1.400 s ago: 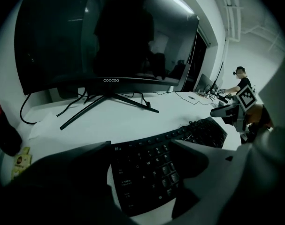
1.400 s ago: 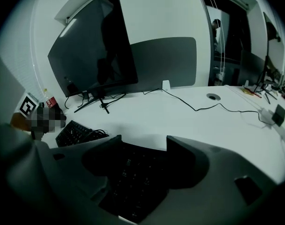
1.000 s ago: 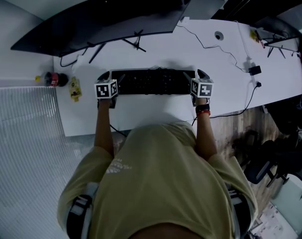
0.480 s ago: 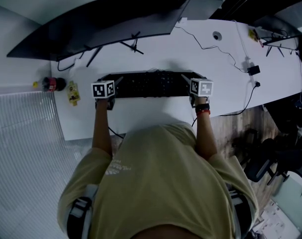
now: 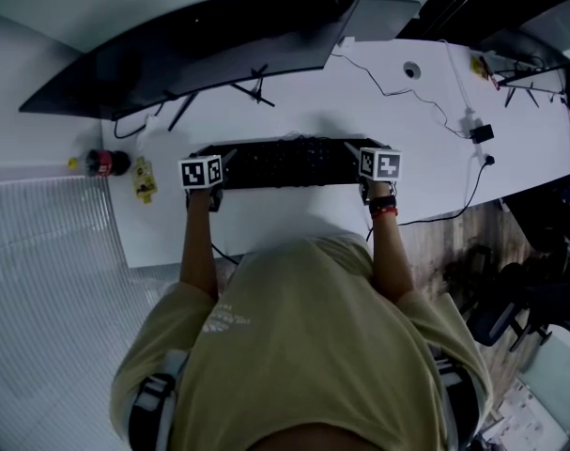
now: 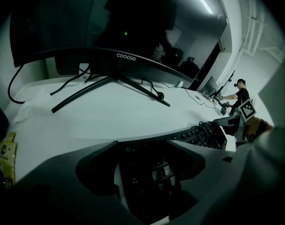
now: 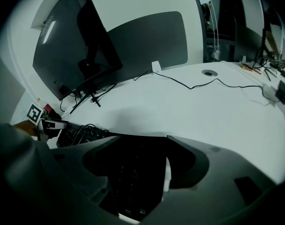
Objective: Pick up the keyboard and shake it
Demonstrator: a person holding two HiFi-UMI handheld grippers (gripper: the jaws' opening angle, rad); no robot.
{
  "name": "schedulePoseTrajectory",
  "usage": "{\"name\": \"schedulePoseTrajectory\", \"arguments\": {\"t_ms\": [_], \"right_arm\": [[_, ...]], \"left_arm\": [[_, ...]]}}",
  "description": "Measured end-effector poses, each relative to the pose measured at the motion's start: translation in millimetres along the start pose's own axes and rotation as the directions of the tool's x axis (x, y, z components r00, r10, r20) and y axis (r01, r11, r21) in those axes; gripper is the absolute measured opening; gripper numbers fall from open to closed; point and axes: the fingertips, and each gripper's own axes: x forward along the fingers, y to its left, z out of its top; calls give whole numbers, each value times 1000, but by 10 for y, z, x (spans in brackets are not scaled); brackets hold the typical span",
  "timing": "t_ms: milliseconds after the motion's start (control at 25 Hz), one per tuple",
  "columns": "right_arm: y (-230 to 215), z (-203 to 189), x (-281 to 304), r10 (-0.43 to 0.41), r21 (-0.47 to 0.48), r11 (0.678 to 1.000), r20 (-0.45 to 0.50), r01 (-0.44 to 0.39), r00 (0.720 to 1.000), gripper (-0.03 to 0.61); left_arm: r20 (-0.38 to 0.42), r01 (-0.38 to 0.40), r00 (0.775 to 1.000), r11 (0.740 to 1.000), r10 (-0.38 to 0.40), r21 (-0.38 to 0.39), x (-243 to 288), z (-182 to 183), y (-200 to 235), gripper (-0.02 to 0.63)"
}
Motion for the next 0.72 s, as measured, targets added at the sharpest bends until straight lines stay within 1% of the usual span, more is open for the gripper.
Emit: {"name": "schedulePoseTrajectory", "arguments": {"t_ms": [120, 280, 480, 720], "right_arm": [[8, 31, -15, -8, -23, 1000, -2, 8, 1000, 304], [22, 72, -42, -14, -14, 1000, -14, 14, 1000, 304], [59, 197, -121, -15, -34, 999, 22, 16, 1000, 304], [127, 403, -244, -22, -47, 999, 80, 25, 997, 305]], "left_arm": [[-2, -9, 1000, 1000, 9, -8, -42, -27, -10, 325], [6, -25, 1000, 1000, 26, -10, -117, 2, -20, 325], [41, -42, 998, 999, 43, -9, -235, 73, -41, 316], [100, -71, 993, 997, 70, 11, -375, 268, -52, 311]]}}
